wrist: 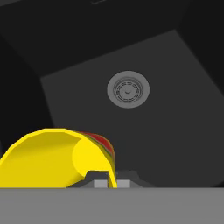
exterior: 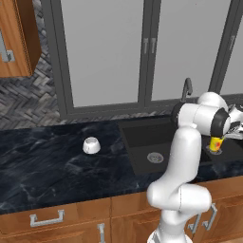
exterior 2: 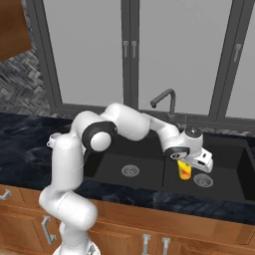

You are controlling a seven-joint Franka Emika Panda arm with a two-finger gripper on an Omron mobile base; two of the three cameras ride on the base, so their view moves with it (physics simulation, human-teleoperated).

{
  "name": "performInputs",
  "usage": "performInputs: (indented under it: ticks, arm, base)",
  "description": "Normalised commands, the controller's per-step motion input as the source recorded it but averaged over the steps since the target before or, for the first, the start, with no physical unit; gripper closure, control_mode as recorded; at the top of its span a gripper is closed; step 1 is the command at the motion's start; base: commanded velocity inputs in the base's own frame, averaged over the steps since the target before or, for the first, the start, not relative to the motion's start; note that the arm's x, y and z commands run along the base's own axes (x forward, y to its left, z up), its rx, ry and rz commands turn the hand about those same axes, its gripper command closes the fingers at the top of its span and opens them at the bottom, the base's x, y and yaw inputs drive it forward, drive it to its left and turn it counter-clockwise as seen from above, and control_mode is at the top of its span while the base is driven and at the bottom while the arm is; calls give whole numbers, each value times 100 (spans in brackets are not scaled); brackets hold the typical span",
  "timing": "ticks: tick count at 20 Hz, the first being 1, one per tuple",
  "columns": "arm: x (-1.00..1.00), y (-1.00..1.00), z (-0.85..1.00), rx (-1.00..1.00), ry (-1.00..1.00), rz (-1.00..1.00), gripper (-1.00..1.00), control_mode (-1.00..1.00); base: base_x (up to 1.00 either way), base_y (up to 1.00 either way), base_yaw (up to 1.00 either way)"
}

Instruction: Move any existing items from the left basin to the right basin for drying. Then move the mug from the counter to the left basin of the sink for washing.

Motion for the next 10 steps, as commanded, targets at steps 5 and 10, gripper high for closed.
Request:
performInputs:
  ticks: [5,10]
  arm:
    - [5,0,-30,0,0,0,100,-100]
    - [11,0,-23,0,0,0,100,-100]
  base:
    - [0,0,0]
    - [0,0,0]
